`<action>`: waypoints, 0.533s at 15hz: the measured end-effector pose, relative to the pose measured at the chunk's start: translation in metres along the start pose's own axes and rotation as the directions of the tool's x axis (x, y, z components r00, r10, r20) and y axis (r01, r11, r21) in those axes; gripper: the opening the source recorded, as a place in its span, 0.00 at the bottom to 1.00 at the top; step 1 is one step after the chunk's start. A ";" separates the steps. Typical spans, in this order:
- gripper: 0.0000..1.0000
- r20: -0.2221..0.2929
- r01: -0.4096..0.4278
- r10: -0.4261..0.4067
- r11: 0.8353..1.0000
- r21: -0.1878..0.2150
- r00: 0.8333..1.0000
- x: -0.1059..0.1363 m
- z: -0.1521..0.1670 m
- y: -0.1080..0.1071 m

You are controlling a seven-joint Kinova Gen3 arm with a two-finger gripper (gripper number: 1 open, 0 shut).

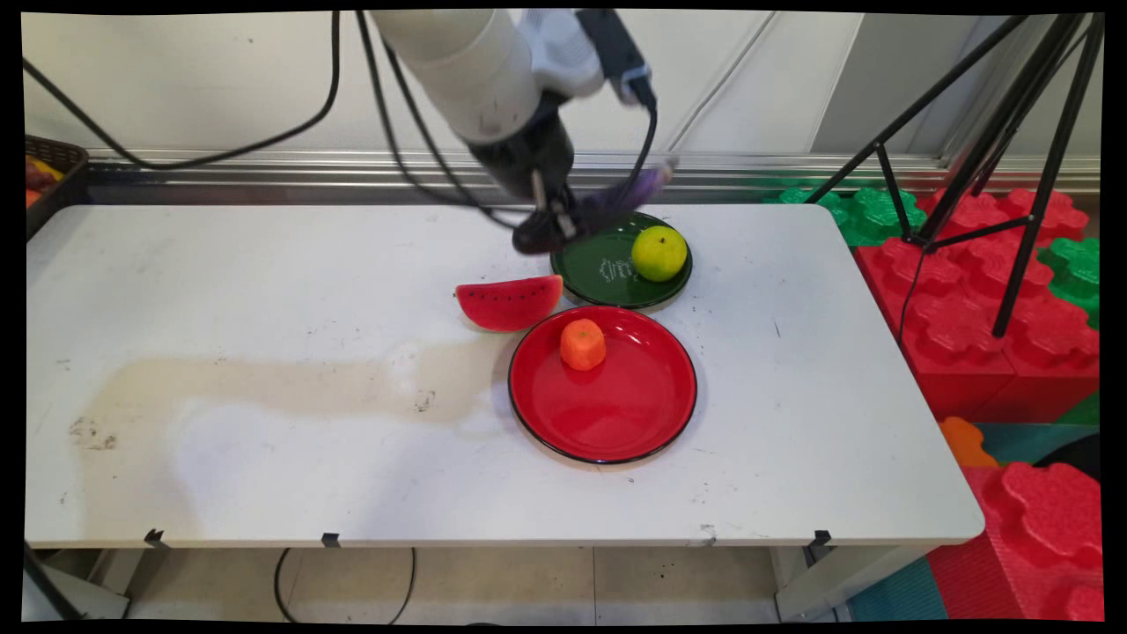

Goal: Place the picked object on the green plate

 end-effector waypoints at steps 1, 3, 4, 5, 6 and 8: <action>0.00 -0.003 0.026 -0.026 0.999 0.020 1.000 0.005 0.001 -0.007; 0.00 -0.007 0.074 -0.074 0.996 0.054 0.997 0.015 0.007 -0.019; 0.00 -0.008 0.088 -0.088 0.994 0.064 0.996 0.018 0.009 -0.023; 0.00 -0.009 0.111 -0.111 0.991 0.077 0.994 0.023 0.015 -0.028; 0.00 -0.009 0.126 -0.125 0.988 0.086 0.992 0.026 0.019 -0.031; 0.00 -0.008 0.162 -0.162 0.981 0.105 0.987 0.034 0.031 -0.038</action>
